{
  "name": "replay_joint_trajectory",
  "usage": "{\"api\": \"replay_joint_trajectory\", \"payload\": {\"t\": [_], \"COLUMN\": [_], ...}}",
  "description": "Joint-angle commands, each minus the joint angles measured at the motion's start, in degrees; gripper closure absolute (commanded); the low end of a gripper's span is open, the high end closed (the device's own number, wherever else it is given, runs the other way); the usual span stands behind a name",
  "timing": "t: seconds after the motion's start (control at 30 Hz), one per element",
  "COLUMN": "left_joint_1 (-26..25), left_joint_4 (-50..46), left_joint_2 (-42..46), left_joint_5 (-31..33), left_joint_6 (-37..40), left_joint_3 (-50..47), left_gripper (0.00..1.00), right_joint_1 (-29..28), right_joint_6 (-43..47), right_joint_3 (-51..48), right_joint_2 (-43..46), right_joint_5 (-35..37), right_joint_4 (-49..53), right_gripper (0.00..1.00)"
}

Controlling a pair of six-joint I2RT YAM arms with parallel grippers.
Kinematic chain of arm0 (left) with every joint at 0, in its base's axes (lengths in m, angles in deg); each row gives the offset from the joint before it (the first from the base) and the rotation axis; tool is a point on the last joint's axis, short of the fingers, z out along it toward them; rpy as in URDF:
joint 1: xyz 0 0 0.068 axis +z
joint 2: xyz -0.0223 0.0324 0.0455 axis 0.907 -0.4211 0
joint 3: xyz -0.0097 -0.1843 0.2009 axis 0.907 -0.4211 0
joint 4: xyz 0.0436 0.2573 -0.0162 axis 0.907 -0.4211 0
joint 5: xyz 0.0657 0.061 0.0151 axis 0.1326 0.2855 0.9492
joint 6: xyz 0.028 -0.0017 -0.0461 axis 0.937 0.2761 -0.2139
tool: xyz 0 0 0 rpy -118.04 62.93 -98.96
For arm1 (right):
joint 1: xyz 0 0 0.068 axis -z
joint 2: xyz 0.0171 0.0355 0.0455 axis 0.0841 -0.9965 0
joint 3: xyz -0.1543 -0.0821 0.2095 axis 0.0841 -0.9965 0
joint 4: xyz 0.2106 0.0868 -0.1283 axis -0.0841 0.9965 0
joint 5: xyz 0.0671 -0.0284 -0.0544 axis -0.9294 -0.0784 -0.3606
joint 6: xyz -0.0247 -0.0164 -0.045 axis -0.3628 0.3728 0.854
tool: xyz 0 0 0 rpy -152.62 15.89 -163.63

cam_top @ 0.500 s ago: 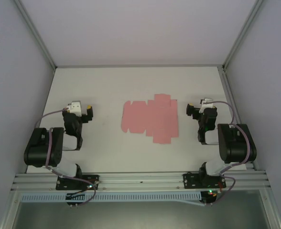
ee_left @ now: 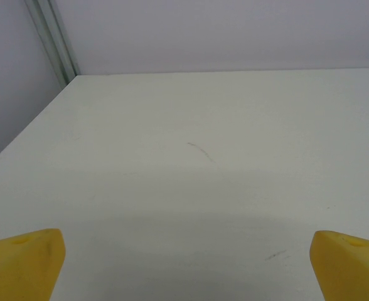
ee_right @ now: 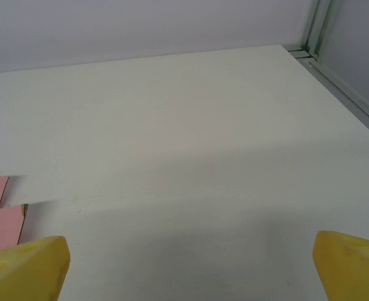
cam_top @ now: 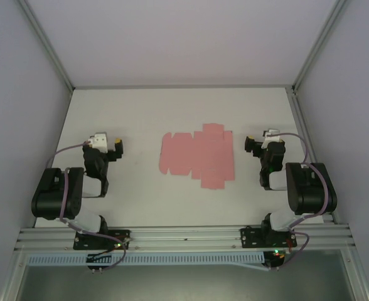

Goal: Assemble paper box

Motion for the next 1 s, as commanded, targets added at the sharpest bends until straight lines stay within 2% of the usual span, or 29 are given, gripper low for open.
{"api": "replay_joint_trajectory", "payload": {"t": [0.0, 0.2, 0.57, 0.67, 0.77, 0.9, 0.97], "left_joint_1": [0.4, 0.4, 0.5, 0.5, 0.4, -0.2, -1.2], "left_joint_4": [1.0, 0.8, -12.8, -21.7, -33.6, -53.5, -58.3], "left_joint_2": [0.0, 0.4, 8.3, 12.4, 17.1, 19.9, 20.3], "left_joint_5": [-1.4, -0.9, 0.9, 1.3, -0.1, -5.8, -9.9], "left_joint_6": [1.3, 1.4, 0.3, -2.1, -8.1, -18.5, -21.1], "left_joint_3": [1.1, 1.1, 4.8, 7.6, 11.9, 19.6, 21.1], "left_gripper": [0.00, 0.00, 0.00, 0.00, 0.00, 0.00, 0.00], "right_joint_1": [0.0, 0.0, -0.5, -2.4, -5.1, -10.3, -13.0], "right_joint_6": [-0.9, -0.9, 0.3, 0.1, -2.9, -10.7, -14.4], "right_joint_3": [0.5, 0.6, 5.3, 7.7, 12.6, 22.0, 25.7], "right_joint_2": [0.1, 0.4, 8.5, 12.4, 16.1, 16.3, 14.8], "right_joint_5": [-0.2, -0.1, -1.1, 1.9, 4.2, 5.3, 4.4], "right_joint_4": [-0.2, 0.2, 15.0, 22.4, 33.9, 54.5, 62.3], "right_gripper": [0.00, 0.00, 0.00, 0.00, 0.00, 0.05, 0.11]}}
